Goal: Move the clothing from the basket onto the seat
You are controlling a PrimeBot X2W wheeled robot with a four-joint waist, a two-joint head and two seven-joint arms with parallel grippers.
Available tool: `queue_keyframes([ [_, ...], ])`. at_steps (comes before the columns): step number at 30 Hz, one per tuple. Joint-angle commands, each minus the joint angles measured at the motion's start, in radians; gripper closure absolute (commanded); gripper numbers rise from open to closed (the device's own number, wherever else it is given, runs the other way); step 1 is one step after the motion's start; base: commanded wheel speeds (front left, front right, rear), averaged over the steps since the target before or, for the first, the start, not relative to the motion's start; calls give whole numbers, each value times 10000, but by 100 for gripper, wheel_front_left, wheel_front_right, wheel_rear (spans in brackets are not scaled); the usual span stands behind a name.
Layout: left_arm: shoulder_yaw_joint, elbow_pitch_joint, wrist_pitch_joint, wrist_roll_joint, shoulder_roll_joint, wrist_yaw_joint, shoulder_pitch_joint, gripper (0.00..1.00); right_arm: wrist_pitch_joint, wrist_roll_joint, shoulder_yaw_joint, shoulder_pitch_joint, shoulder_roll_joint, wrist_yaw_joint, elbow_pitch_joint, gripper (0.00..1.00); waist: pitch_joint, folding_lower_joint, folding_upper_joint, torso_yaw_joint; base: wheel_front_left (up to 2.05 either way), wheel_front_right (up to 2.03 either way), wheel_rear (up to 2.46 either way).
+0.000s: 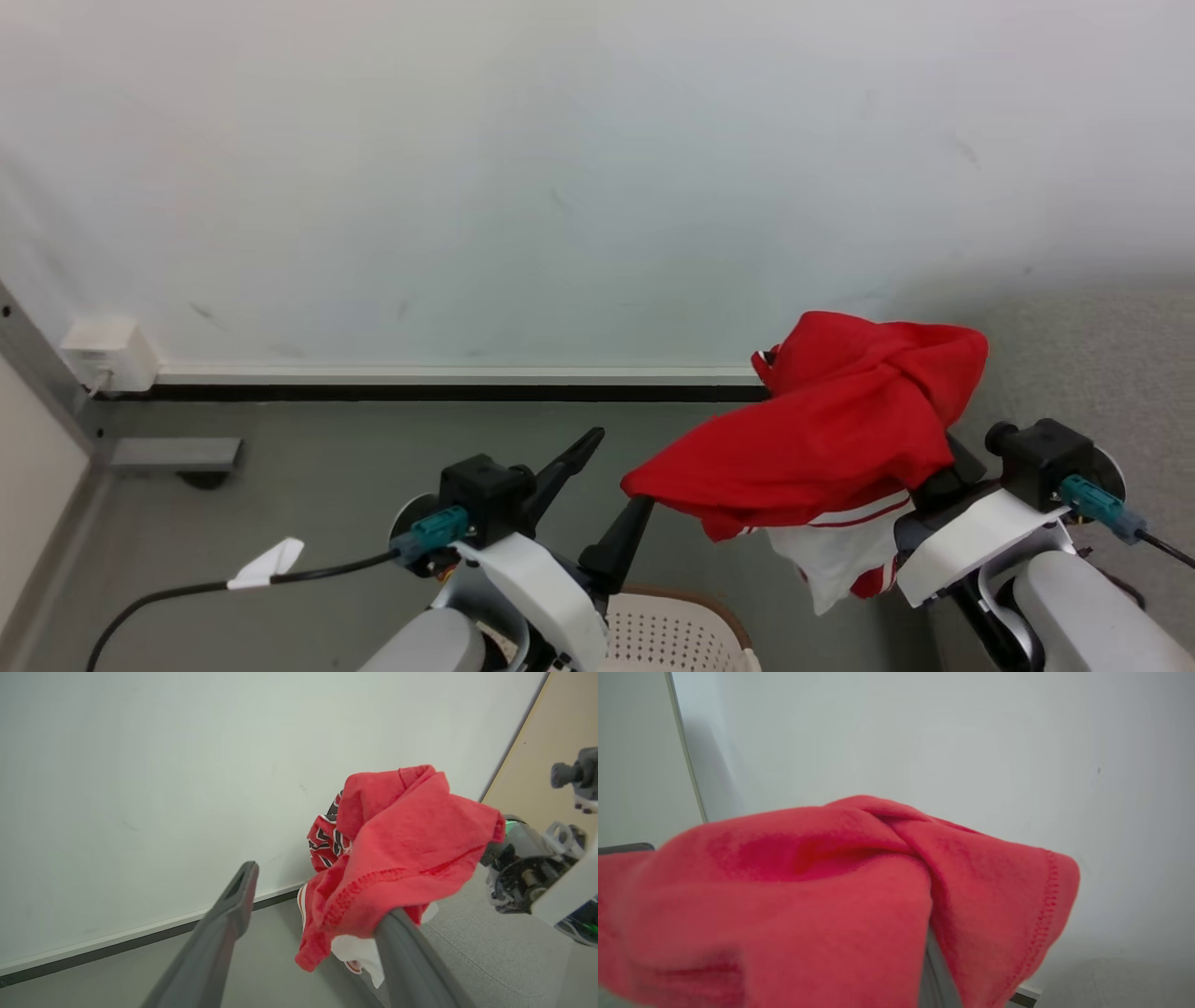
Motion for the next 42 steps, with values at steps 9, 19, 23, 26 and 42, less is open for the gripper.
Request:
queue_keyframes([
  [9,-119,351,-344,276,178,-79,-37,0,1,-439,-890,45,-577,-25,-876,100,294,0,-1,-1665,0,0,0],
  [19,-356,572,-552,494,248,-228,-339,0,1,-940,-1808,246,-810,-25,-1486,100,756,0,-1,-3395,0,0,0],
  [23,-418,591,-586,591,291,-258,-452,0,1,-1063,-2019,364,-788,-25,-1788,100,958,0,-1,-4070,0,0,0],
  [26,-449,602,-603,641,319,-241,-520,0,1,-1216,-2243,481,-744,-25,-1952,100,1067,0,-1,-4514,0,0,0],
  [42,-567,763,-631,788,396,-107,-722,0,1,-1313,-2657,732,-562,-25,-2459,100,1317,0,-1,-5378,0,0,0],
])
